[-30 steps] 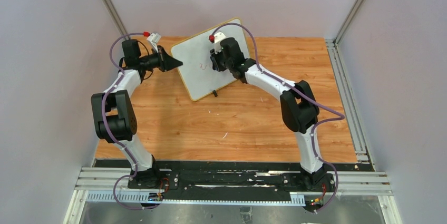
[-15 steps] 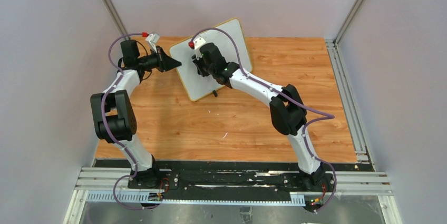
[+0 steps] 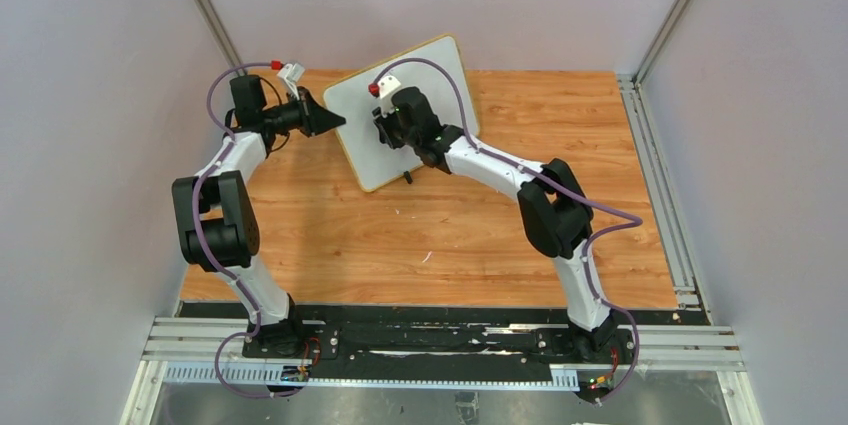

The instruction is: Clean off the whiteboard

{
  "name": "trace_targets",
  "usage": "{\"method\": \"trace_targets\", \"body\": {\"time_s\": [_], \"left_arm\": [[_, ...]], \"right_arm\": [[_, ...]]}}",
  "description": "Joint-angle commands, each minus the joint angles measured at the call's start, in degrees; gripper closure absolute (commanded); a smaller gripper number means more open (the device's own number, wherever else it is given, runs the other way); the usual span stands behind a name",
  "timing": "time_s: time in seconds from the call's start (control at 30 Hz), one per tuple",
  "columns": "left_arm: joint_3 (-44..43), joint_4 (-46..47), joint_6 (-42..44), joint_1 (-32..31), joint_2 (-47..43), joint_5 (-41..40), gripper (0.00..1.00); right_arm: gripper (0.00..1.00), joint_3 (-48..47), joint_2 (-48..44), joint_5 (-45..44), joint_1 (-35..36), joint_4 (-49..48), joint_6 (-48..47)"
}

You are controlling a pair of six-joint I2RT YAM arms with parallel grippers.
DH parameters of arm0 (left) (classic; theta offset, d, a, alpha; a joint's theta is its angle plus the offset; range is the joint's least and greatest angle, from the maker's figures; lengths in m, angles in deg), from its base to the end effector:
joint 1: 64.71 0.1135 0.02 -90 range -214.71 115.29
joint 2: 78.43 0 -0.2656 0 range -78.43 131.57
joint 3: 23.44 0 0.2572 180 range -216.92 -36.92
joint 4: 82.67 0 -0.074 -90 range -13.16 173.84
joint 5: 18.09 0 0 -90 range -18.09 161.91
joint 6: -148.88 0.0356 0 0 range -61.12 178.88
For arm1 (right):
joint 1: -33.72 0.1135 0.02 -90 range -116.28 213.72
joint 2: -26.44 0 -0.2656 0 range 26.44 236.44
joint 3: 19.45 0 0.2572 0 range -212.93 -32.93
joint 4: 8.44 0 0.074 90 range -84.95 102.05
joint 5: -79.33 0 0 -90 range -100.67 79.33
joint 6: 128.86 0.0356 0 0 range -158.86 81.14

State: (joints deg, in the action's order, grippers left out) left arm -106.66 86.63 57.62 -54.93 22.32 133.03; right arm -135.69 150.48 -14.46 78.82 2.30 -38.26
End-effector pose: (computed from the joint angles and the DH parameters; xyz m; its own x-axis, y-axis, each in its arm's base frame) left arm 0.3947 0.0364 0.2538 -0.4809 -0.0937 -0.8717 0.6678 0.6051 -0.4335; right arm 0.3739 0.3719 0.2639 -0.2314 -0.2174 -0.9483 -0.6602 0.7510 -0.0111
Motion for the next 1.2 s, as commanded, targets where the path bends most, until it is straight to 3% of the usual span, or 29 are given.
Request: {"method": "trace_targets", "body": {"time_s": [0.0,0.53,1.17], "left_arm": [[2.2,-4.1,12.8,-1.4,2.2,-10.1,1.00],[2.1,-4.2,13.0,-1.4,2.5,-10.1,1.00],[2.4,-3.3,12.3,-1.4,2.7,-9.9,1.00]], "right_arm": [[0.99,7.2,-1.0,-0.8,-5.3,0.2,-0.3],[0.99,11.2,-4.0,-0.5,-9.3,-2.2,1.6],[0.99,-2.1,3.7,1.6,4.2,2.1,2.2]]}}
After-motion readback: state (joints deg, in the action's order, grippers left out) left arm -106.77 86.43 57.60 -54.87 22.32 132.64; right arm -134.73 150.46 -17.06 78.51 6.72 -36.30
